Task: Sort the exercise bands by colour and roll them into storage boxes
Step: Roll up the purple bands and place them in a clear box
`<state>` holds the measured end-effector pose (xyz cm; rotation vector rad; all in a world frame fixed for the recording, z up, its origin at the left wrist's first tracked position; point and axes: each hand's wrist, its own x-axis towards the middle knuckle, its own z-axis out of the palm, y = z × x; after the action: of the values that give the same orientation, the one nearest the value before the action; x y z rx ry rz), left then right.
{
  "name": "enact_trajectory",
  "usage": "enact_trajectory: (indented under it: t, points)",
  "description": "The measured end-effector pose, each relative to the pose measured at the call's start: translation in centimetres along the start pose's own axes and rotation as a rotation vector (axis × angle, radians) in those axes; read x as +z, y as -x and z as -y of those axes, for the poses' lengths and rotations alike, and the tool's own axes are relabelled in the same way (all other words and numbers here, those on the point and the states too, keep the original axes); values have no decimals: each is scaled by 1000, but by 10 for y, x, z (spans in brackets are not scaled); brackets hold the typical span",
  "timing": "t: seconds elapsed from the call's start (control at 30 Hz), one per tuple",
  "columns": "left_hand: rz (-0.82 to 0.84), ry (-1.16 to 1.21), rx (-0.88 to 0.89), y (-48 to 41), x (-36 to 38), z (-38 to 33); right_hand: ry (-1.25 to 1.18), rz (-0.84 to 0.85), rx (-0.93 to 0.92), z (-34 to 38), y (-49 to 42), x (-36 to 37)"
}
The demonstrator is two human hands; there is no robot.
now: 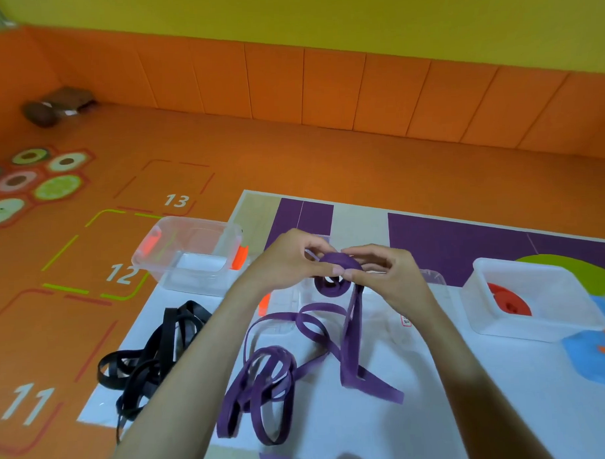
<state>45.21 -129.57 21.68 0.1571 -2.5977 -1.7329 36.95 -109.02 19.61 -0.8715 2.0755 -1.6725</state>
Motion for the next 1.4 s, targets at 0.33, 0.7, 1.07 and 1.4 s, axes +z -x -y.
enact_trajectory:
  t: [0.33, 0.7, 1.07, 1.4]
  points:
    - [-395, 412, -10, 10, 40, 8, -323, -252, 48, -11, 7, 20]
    - [-197, 60, 92, 16, 16, 0, 71, 104, -39, 9, -8, -17]
    - [-309, 440, -37, 21, 42, 17, -143, -144, 21, -14, 7, -3]
    - [-190, 266, -42, 17, 26, 16, -37, -12, 33, -14, 1, -8]
